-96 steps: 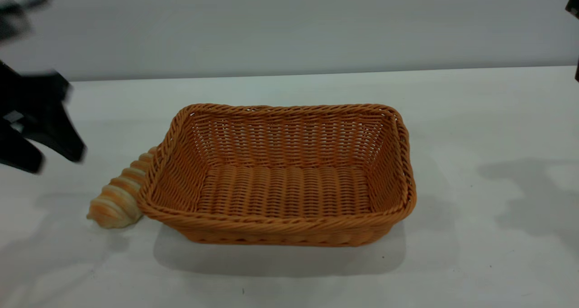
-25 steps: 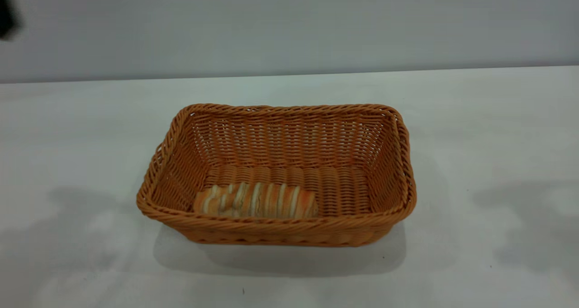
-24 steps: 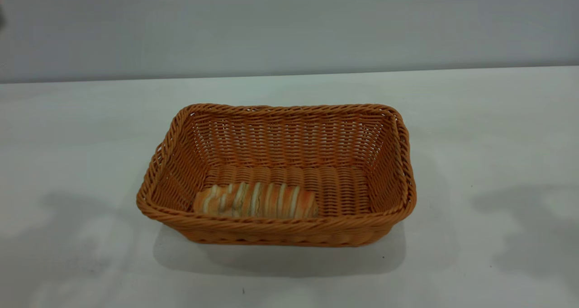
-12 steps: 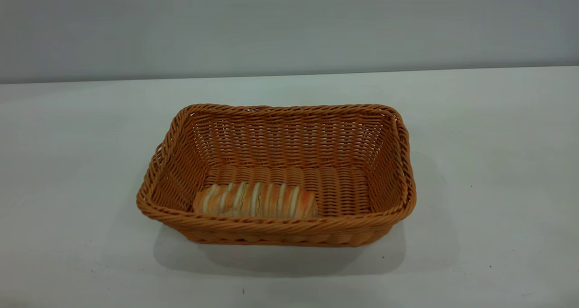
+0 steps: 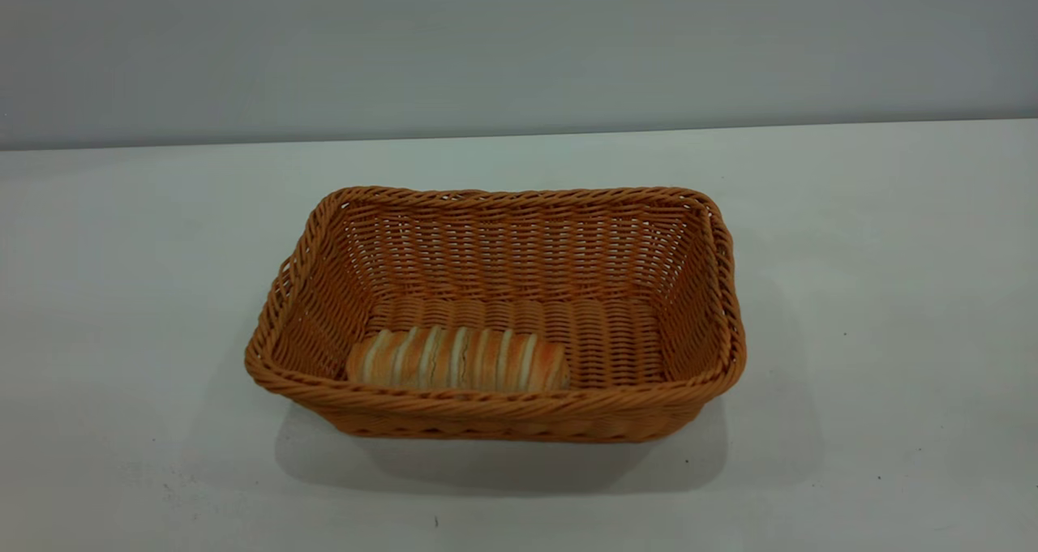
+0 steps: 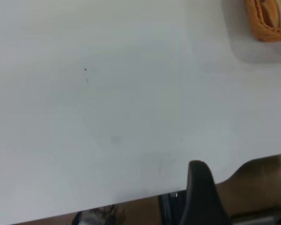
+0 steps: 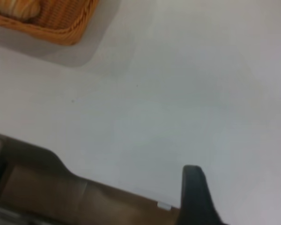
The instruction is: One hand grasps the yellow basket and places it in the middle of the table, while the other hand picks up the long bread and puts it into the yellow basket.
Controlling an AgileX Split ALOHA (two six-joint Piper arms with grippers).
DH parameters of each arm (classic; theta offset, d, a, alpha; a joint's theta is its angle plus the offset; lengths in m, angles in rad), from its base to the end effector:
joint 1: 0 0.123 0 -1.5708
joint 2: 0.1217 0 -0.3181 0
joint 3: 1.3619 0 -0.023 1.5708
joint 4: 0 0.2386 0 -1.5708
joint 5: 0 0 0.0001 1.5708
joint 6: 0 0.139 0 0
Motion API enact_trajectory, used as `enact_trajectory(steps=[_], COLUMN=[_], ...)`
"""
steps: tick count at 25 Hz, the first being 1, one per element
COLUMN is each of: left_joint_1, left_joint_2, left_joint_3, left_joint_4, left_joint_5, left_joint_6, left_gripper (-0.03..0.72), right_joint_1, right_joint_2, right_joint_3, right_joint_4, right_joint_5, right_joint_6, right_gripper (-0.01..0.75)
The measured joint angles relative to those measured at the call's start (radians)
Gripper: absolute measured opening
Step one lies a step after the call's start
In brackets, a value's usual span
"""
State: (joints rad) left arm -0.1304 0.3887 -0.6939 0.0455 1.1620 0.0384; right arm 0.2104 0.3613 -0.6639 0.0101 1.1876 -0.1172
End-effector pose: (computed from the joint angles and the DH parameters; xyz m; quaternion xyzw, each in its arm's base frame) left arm 0.0343 0.0014 0.2942 0.0778 0.9173 0.0048 0.3905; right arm 0.0264 0.0070 0.2831 -0.1511 0.9138 0.0226 0.3763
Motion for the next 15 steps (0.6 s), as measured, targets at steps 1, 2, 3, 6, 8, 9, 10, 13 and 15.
enact_trajectory(steps=[1, 2, 3, 6, 8, 9, 10, 13, 15], left_joint_1=[0.000, 0.000, 0.000, 0.000, 0.000, 0.000, 0.000, 0.000, 0.000], left_joint_2=[-0.043, -0.084, -0.117, -0.211, -0.262, -0.279, -0.290, -0.311, -0.313], left_joint_3=[0.022, 0.044, 0.063, 0.131, 0.180, 0.197, 0.202, 0.206, 0.206], left_joint_4=[0.000, 0.000, 0.000, -0.001, -0.002, -0.002, -0.002, -0.002, -0.002], left_joint_5=[0.000, -0.001, -0.006, -0.029, -0.036, -0.031, -0.029, -0.030, -0.030], left_joint_6=[-0.001, -0.003, -0.003, -0.005, -0.005, -0.005, -0.005, -0.005, -0.005], left_gripper=[0.513, 0.513, 0.513, 0.513, 0.513, 0.513, 0.513, 0.513, 0.513], right_joint_1=[0.000, 0.000, 0.000, 0.000, 0.000, 0.000, 0.000, 0.000, 0.000], right_joint_2=[-0.036, -0.069, -0.095, -0.173, -0.213, -0.227, -0.237, -0.252, -0.253], right_joint_3=[0.027, 0.055, 0.077, 0.151, 0.172, 0.176, 0.178, 0.186, 0.186], right_joint_4=[0.000, 0.000, 0.000, 0.000, 0.000, 0.000, 0.000, 0.003, 0.004], right_joint_5=[-0.009, -0.015, -0.020, -0.062, -0.063, -0.063, -0.063, -0.060, -0.060], right_joint_6=[0.000, 0.000, 0.000, -0.001, -0.001, -0.001, -0.001, -0.001, -0.001], right_gripper=[0.532, 0.532, 0.532, 0.532, 0.532, 0.532, 0.532, 0.532, 0.532])
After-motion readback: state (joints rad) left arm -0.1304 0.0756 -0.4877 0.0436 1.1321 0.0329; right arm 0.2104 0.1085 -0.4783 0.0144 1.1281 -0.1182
